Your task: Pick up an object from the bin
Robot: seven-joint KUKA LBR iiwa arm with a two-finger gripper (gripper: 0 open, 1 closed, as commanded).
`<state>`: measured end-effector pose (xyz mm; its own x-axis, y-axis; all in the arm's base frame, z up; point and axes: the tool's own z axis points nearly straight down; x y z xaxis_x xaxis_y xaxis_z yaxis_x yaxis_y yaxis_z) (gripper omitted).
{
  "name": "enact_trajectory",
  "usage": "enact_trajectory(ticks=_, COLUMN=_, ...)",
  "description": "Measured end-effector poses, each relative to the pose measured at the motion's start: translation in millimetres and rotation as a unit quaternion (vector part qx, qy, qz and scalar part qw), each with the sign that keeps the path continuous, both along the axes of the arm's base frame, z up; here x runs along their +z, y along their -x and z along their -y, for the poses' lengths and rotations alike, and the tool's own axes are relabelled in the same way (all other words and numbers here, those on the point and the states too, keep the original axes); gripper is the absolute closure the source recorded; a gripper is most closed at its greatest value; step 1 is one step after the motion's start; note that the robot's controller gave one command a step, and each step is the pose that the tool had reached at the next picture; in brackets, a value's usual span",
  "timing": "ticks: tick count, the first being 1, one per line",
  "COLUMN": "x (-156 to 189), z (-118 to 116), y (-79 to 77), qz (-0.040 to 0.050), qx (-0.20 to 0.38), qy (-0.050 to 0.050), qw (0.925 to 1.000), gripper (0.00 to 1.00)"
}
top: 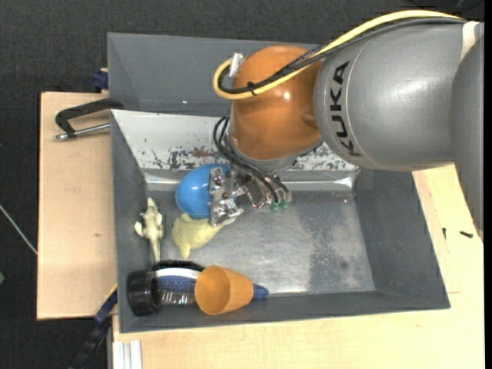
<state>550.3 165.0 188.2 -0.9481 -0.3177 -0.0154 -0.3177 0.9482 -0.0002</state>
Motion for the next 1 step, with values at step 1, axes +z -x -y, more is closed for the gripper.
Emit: enact_trajectory(ticks=1, x=81.1, z=1.5, y=7.6, qz=-0.0012, qx=0.123, qy=0.002, qw=0.9923, gripper=1.00)
